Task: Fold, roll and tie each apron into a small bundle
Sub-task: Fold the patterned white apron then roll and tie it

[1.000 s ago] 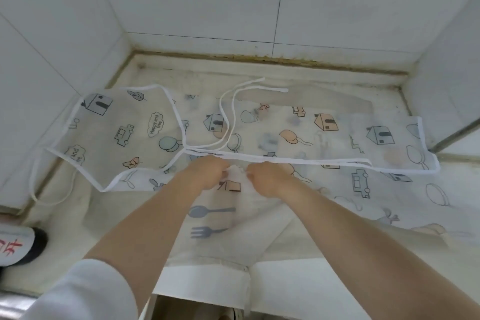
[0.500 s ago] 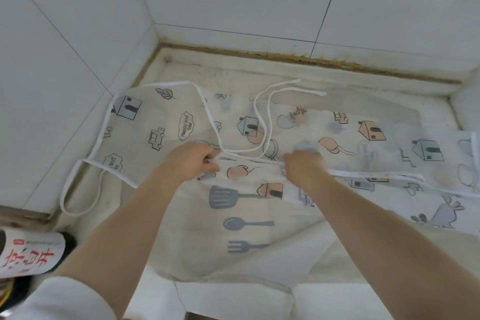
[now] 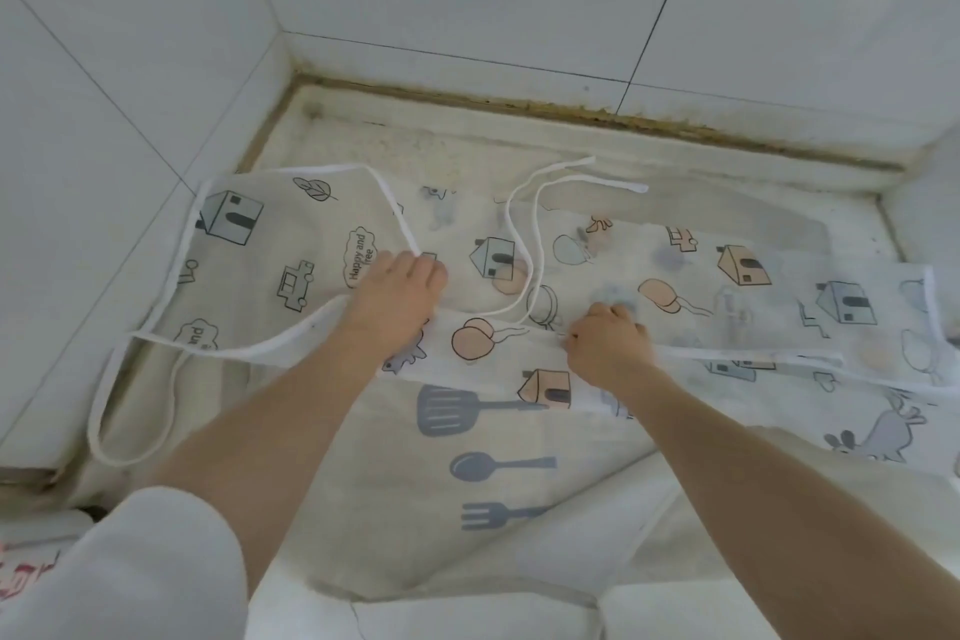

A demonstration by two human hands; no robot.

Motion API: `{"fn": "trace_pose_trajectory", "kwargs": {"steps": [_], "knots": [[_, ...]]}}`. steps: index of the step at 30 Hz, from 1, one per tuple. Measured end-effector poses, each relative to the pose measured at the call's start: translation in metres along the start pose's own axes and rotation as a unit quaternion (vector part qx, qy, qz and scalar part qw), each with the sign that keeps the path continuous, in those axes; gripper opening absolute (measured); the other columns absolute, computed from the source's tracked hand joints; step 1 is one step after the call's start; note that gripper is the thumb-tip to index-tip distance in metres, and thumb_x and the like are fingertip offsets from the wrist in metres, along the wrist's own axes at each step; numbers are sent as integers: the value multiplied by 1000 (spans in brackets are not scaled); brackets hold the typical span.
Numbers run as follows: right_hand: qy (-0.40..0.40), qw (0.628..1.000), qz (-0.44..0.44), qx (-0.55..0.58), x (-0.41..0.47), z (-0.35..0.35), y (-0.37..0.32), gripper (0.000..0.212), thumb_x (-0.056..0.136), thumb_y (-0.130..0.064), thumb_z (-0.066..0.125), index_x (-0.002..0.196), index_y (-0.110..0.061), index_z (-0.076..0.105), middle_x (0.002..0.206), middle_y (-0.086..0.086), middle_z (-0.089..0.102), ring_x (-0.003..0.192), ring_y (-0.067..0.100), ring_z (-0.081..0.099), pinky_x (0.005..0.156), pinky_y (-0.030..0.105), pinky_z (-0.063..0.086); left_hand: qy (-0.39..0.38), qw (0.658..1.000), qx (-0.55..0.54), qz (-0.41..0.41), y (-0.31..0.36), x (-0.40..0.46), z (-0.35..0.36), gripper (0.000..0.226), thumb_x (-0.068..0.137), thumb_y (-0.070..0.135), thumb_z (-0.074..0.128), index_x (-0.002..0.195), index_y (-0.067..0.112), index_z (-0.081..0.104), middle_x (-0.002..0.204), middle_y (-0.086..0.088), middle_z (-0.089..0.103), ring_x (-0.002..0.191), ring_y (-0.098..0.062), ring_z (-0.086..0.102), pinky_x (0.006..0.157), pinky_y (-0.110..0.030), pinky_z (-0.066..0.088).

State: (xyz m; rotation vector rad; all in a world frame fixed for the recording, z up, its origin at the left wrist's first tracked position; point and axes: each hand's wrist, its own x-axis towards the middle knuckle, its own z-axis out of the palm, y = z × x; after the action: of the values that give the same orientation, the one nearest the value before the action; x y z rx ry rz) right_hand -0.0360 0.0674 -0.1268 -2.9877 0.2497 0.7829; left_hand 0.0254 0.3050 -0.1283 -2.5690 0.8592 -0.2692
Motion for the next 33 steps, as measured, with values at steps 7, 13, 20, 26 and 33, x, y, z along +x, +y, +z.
{"fn": "trace_pose_trajectory", "kwargs": {"steps": [7, 13, 20, 26, 33], "knots": [[22, 999, -29, 17, 1, 5, 4, 35, 96, -30, 39, 120, -17, 60, 129, 6, 45, 127, 28, 31, 102, 40, 34, -87, 888, -446, -73, 137, 12, -31, 57, 97, 39, 20, 148, 13, 20, 157, -2, 13, 145, -17, 6, 117, -31, -3], [30, 997, -73, 21, -6, 6, 52, 30, 97, -28, 41, 116, -12, 58, 122, 5, 51, 121, 23, 39, 96, 37, 38, -151, 915, -352, -131, 158, 17, -22, 71, 89, 61, -4, 150, 24, -3, 157, 5, -13, 144, -14, -17, 116, -35, -14], [-17, 1000, -24, 2, -29, -9, 159, 21, 96, -29, 43, 95, -15, 60, 94, 3, 60, 91, 23, 58, 75, 34, 47, -167, 933, -292, -130, 158, 18, -22, 90, 70, 69, -15, 149, 26, -10, 157, 4, -15, 144, -16, -15, 114, -35, -15], [-42, 998, -14, 53, -27, -2, 202, 25, 97, -31, 42, 76, -19, 47, 76, -1, 51, 77, 21, 53, 64, 29, 40, -210, 921, -277, -176, 167, 23, -40, 64, 97, 46, 12, 150, 17, -10, 157, -1, -17, 144, -17, -18, 115, -38, -14], [5, 999, -45, 11, -13, 2, 198, 28, 98, -30, 42, 109, -13, 61, 105, 8, 63, 98, 28, 59, 72, 31, 41, -85, 900, -427, -21, 276, 91, -104, 60, 93, 12, 37, 149, 11, 16, 158, -7, 4, 146, -25, 2, 117, -33, -4]]}}
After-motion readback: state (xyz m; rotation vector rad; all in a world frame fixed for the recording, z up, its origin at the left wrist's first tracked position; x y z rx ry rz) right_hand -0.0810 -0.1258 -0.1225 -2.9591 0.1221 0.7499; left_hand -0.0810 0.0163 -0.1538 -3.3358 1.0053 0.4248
